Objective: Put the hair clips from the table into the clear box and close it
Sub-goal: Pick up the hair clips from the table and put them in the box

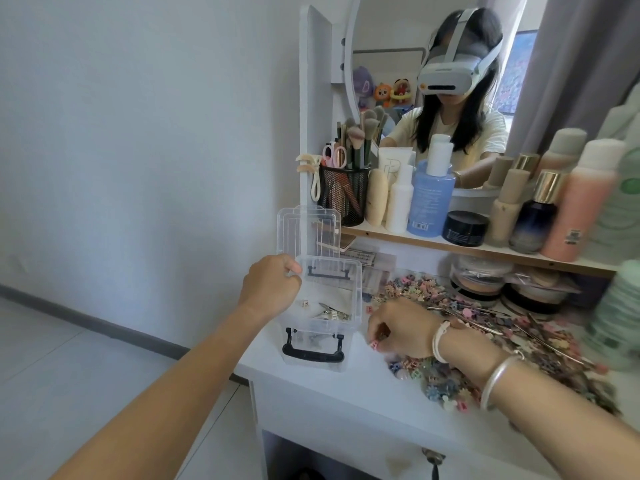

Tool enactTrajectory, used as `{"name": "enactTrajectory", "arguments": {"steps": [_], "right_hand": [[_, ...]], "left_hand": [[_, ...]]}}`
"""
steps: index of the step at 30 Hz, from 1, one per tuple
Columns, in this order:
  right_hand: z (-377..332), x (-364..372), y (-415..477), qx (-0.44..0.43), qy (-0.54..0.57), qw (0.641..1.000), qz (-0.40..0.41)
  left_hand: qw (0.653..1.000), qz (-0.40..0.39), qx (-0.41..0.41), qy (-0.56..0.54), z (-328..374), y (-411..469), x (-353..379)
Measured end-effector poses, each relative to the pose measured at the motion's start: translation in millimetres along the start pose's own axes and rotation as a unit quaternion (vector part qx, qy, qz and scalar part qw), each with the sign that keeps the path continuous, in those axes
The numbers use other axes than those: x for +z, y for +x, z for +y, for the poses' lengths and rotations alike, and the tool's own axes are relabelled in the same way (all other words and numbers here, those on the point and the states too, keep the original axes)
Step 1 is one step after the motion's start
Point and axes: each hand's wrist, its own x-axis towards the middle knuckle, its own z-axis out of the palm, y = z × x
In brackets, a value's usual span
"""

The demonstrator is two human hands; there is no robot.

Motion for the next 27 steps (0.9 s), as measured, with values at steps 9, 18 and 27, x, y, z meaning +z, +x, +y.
{"name": "enactTrajectory", "arguments": {"steps": [9, 18, 27], "right_hand": [[-15, -56, 2, -0.018, 0.356, 0.914, 0.191], [11, -27, 26, 0.084, 0.142, 0.973, 0.16], [18, 11, 66, 0.049, -0.109, 0.993, 0.023]], "left_hand": [[1.0, -0.012, 0.005, -0.001, 5, -4, 2], [1.0, 0.017, -0.006, 0.01, -6, 1, -6], [1.0, 0.021, -0.015, -0.002, -10, 9, -5]]}}
